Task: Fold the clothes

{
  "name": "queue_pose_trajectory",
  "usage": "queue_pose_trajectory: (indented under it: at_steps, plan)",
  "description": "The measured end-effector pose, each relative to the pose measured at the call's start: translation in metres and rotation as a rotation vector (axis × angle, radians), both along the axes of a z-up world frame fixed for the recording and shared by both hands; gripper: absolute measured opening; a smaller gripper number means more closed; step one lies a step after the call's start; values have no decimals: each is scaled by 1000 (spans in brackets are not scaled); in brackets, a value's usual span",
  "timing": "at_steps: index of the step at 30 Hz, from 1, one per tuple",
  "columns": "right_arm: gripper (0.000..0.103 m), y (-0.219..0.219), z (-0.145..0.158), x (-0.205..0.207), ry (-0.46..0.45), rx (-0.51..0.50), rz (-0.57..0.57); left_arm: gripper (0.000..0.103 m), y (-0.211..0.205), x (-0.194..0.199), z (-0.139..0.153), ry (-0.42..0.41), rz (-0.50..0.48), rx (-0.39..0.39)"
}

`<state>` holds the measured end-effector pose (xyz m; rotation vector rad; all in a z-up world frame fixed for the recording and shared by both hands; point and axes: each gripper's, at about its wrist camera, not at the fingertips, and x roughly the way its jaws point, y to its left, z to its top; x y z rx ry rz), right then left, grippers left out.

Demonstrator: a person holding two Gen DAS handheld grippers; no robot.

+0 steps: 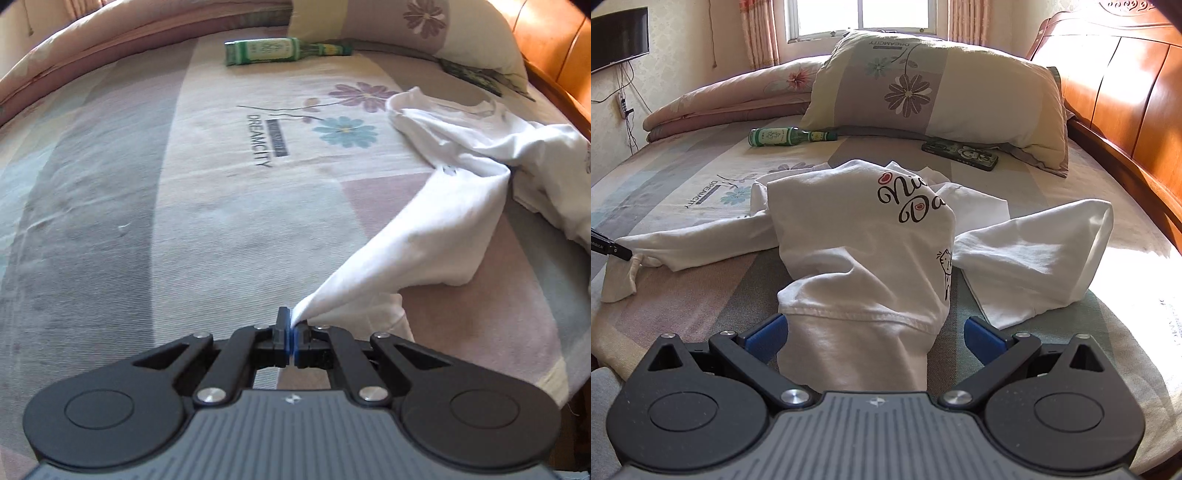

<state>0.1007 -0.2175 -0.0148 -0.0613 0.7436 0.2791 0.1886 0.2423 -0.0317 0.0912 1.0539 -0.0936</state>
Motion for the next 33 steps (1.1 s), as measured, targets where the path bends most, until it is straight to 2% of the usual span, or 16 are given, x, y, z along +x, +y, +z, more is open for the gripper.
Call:
queue_pose_trajectory:
  at_steps: [9, 12, 16, 18, 22, 25, 27, 30, 33]
  plan:
    - [103, 0, -2, 6, 10, -27, -28, 1, 72, 28, 4, 22, 174, 129]
    - [103, -2, -3, 9, 18, -34, -46, 1, 106, 38, 5, 38, 272, 163]
    - [103, -1, -7, 14, 35, -44, -64, 14, 141, 49, 2, 68, 386, 156]
    - [103, 2, -8, 16, 40, -45, -61, 16, 143, 51, 2, 45, 374, 160]
    - [103, 11, -9, 18, 42, -54, -43, 29, 140, 52, 1, 25, 362, 208]
    - [103, 18, -8, 19, 34, -62, -28, 35, 147, 48, 6, 13, 374, 257]
    - [103, 20, -7, 19, 33, -54, -22, 35, 155, 44, 13, 0, 406, 296]
    - [103, 23, -6, 18, 29, -44, -13, 33, 157, 33, 25, -26, 421, 302]
    - [103, 27, -5, 17, 24, -39, -4, 37, 133, 17, 34, -83, 269, 245]
